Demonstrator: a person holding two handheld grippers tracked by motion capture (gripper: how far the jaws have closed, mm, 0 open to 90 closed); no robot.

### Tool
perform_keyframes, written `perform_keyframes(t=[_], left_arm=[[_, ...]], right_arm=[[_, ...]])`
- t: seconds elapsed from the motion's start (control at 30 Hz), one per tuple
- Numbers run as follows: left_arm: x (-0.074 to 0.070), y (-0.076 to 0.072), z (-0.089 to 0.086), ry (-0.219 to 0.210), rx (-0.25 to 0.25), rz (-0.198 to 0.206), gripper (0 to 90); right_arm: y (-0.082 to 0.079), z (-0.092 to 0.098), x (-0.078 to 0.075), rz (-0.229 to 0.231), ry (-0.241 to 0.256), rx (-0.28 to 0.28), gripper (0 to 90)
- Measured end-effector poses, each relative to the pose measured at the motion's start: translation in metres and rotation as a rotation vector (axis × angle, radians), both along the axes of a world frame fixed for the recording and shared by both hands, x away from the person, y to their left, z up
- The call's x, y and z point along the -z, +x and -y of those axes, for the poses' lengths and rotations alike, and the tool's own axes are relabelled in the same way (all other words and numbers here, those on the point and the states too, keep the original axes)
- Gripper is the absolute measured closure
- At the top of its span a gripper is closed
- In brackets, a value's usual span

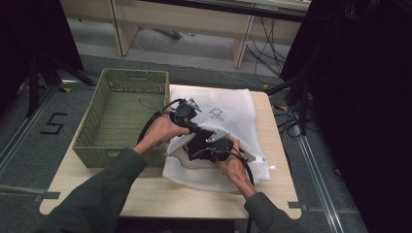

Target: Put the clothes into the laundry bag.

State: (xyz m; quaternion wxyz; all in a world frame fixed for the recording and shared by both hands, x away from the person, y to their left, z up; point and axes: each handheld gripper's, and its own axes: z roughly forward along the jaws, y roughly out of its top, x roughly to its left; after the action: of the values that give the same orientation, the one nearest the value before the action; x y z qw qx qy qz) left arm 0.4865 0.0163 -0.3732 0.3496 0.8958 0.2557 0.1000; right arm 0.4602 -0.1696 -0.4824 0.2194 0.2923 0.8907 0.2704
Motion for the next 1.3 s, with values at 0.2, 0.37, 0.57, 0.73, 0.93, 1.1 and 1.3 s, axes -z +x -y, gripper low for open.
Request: perform_keyframes(t=[0.2, 0.37, 0.57, 0.73, 0.93, 1.1, 1.3], left_arm=[[0.000, 0.002, -0.002, 0.006, -0.012, 0.008, 85.6], [-0.001, 0.002, -0.003, 0.010, -0.010, 0.015, 85.4], [0.000, 0.000, -0.001, 0.006, -0.008, 0.011, 85.5], [0.002, -0.001, 0.002, 0.006, 0.002, -0.002, 85.6], [0.003, 0.000, 0.003, 0.016, 0.011, 0.001, 85.6], [0.000, 0.003, 0.001, 0.011, 0.004, 0.002, 85.5], [-0.001, 0.004, -0.002, 0.014, -0.001, 0.004, 85.3]], right_arm=[[-0.026, 0.003, -0.025, -0.018, 0.146, -0.040, 78.8], [-0.041, 0.006, -0.026, -0.085, 0.207, -0.081, 76.4], [-0.048, -0.005, -0.004, -0.199, 0.071, -0.129, 89.7], [-0.018, 0.002, 0.012, -0.087, -0.013, -0.044, 90.0], [0.005, 0.006, 0.016, -0.009, -0.044, 0.013, 90.0], [0.012, 0.006, 0.017, 0.001, -0.041, 0.023, 90.0], [-0.016, 0.003, -0.009, -0.012, 0.089, -0.030, 90.0]])
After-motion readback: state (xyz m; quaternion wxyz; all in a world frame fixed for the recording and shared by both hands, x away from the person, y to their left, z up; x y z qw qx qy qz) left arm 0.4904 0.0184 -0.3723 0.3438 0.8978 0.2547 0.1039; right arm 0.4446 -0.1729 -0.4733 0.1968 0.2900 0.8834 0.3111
